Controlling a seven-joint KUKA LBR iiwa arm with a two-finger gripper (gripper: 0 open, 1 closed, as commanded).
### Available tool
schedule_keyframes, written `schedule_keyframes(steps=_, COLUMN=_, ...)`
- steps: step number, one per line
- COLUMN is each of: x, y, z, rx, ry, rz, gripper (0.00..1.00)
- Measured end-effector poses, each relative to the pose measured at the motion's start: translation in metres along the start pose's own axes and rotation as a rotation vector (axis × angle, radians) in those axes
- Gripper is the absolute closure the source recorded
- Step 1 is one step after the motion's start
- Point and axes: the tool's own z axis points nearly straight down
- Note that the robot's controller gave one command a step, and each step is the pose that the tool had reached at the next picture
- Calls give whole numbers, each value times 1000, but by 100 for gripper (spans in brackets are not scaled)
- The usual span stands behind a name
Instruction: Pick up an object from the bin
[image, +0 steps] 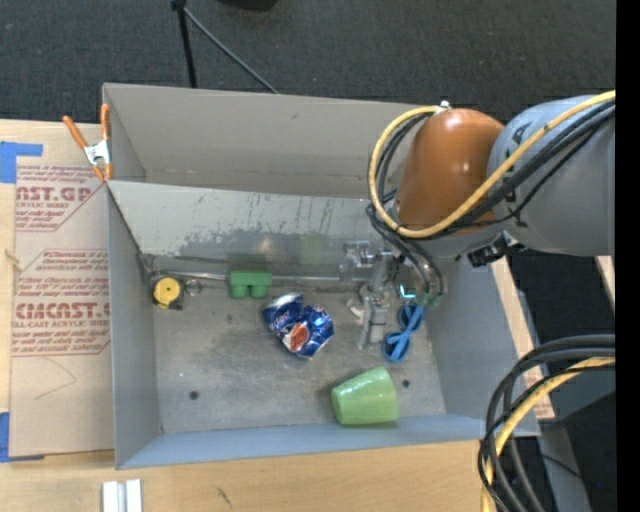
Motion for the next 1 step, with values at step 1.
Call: schedule_keyframes(steps=1, x=0, y=51, z=96, rx=-2, ry=2, rz=84, gripper=0)
